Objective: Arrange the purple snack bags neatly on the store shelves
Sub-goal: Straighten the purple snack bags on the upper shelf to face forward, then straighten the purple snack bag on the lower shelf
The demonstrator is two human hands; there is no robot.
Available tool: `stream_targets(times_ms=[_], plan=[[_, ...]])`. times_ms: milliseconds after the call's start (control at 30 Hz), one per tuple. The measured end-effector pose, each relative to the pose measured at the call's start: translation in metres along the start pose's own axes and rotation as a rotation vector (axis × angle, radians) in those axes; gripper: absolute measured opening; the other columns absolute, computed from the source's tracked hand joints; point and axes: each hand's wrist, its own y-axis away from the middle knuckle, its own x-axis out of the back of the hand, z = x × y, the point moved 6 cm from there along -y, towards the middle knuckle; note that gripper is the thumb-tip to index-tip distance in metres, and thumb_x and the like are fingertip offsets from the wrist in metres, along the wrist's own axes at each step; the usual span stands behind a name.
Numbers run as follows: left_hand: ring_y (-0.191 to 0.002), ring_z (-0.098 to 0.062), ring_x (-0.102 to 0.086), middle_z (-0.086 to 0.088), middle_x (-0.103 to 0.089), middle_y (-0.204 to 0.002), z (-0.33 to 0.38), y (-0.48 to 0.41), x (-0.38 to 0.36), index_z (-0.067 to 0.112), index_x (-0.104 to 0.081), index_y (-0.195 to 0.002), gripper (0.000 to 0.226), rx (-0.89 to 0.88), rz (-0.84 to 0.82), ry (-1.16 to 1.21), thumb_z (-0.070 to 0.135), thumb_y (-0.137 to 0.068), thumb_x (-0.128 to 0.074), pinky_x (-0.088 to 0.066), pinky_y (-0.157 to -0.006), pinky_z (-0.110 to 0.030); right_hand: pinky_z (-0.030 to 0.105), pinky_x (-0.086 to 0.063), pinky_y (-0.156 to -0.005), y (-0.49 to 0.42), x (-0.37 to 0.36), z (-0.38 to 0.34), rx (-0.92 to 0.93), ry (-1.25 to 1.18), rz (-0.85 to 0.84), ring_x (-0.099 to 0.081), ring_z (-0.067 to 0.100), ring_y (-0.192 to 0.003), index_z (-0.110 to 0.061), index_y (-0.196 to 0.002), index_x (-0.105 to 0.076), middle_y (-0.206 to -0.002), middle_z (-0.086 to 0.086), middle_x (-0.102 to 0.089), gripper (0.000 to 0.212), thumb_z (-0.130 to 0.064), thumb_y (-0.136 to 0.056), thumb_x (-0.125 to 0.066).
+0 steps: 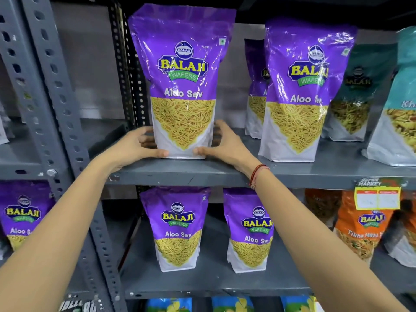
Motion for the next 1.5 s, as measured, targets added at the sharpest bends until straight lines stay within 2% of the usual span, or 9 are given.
stream_targets(times_ms=[200, 367, 567, 667, 800, 933, 1100, 1200, 1500], plan=[[-0.109, -0.008, -0.056, 0.003, -0.06, -0.118, 0.015, 0.071, -0.004, 0.023, -0.052, -0.123, 0.051, -0.274, 0.615, -0.205, 0.02, -0.077, -0.073, -0.046, -0.089, -0.021, 0.027, -0.054, -0.079, 0.088, 0.026, -0.024, 0.278, -0.167, 0.509, -0.061, 0.012, -0.1, -0.018, -0.118, -0.055, -0.116, 0.001, -0.061, 0.05, -0.026, -0.074, -0.078], [-0.092, 0.004, -0.054, 0.014, -0.057, -0.098, -0.024, 0.141, -0.046, 0.009, -0.063, -0.101, 0.016, -0.428, 0.881, -0.294, 0.012, -0.085, -0.061, -0.043, -0.081, -0.013, 0.012, -0.048, -0.065, 0.155, -0.02, 0.022, 0.232, -0.285, 0.481, -0.062, 0.006, -0.082, -0.022, -0.099, -0.06, -0.095, 0.002, -0.065, 0.029, -0.015, -0.076, -0.076], [-0.096, -0.001, -0.059, 0.006, -0.061, -0.102, -0.179, 0.138, -0.088, 0.034, -0.056, -0.107, 0.05, 0.005, 0.54, -0.218, 0.006, -0.071, -0.076, -0.051, -0.08, -0.021, 0.018, -0.047, -0.071, 0.154, -0.124, 0.16, -0.181, -0.104, 0.109, -0.056, 0.003, -0.083, -0.017, -0.108, -0.06, -0.097, -0.005, -0.061, 0.056, -0.046, -0.063, -0.076], [-0.117, -0.026, -0.054, -0.015, -0.054, -0.132, -0.247, 0.134, -0.103, 0.015, -0.041, -0.135, 0.086, 0.365, 0.352, -0.194, 0.013, -0.061, -0.084, -0.047, -0.096, -0.044, 0.025, -0.043, -0.089, 0.145, -0.163, 0.219, -0.415, -0.061, -0.115, -0.052, 0.018, -0.103, -0.012, -0.134, -0.043, -0.117, 0.005, -0.05, 0.098, -0.05, -0.051, -0.08], [-0.132, -0.028, -0.043, -0.012, -0.046, -0.143, -0.292, 0.133, -0.118, 0.013, -0.027, -0.141, 0.105, 0.567, 0.114, -0.172, 0.026, -0.056, -0.087, -0.037, -0.106, -0.043, 0.048, -0.04, -0.108, 0.133, -0.195, 0.256, -0.504, -0.07, -0.317, -0.043, 0.025, -0.132, -0.024, -0.145, -0.021, -0.145, 0.007, -0.042, 0.128, -0.047, -0.041, -0.091], [-0.12, -0.026, -0.055, -0.009, -0.058, -0.131, -0.332, 0.126, -0.126, 0.029, -0.044, -0.123, 0.102, 0.608, -0.02, -0.091, 0.058, -0.034, -0.086, -0.045, -0.099, -0.053, 0.046, -0.038, -0.111, 0.125, -0.198, 0.247, -0.51, -0.071, -0.378, -0.042, 0.025, -0.133, -0.018, -0.145, -0.022, -0.145, 0.006, -0.045, 0.114, -0.027, -0.054, -0.09], [-0.105, -0.021, -0.064, 0.005, -0.067, -0.106, -0.308, 0.116, -0.13, 0.037, -0.053, -0.098, 0.064, 0.532, -0.054, -0.061, 0.019, -0.046, -0.085, -0.05, -0.095, -0.049, 0.044, -0.044, -0.105, 0.125, -0.202, 0.243, -0.481, -0.061, -0.375, -0.05, 0.027, -0.126, -0.013, -0.141, -0.032, -0.136, 0.011, -0.055, 0.094, -0.014, -0.064, -0.086], [-0.106, -0.026, -0.064, -0.009, -0.069, -0.11, -0.302, 0.115, -0.13, 0.027, -0.055, -0.101, 0.061, 0.534, -0.05, -0.057, 0.0, -0.054, -0.083, -0.05, -0.095, -0.051, 0.04, -0.047, -0.1, 0.126, -0.199, 0.242, -0.45, -0.058, -0.33, -0.055, 0.027, -0.121, -0.011, -0.137, -0.036, -0.13, 0.012, -0.059, 0.09, -0.013, -0.062, -0.086], [-0.111, -0.024, -0.059, -0.008, -0.063, -0.112, -0.295, 0.108, -0.146, 0.022, -0.049, -0.104, 0.062, 0.546, -0.134, -0.045, -0.007, -0.059, -0.08, -0.046, -0.1, -0.044, 0.044, -0.047, -0.102, 0.141, -0.187, 0.252, -0.472, -0.089, -0.242, -0.055, 0.026, -0.12, -0.012, -0.13, -0.045, -0.126, 0.009, -0.063, 0.087, -0.025, -0.057, -0.09]])
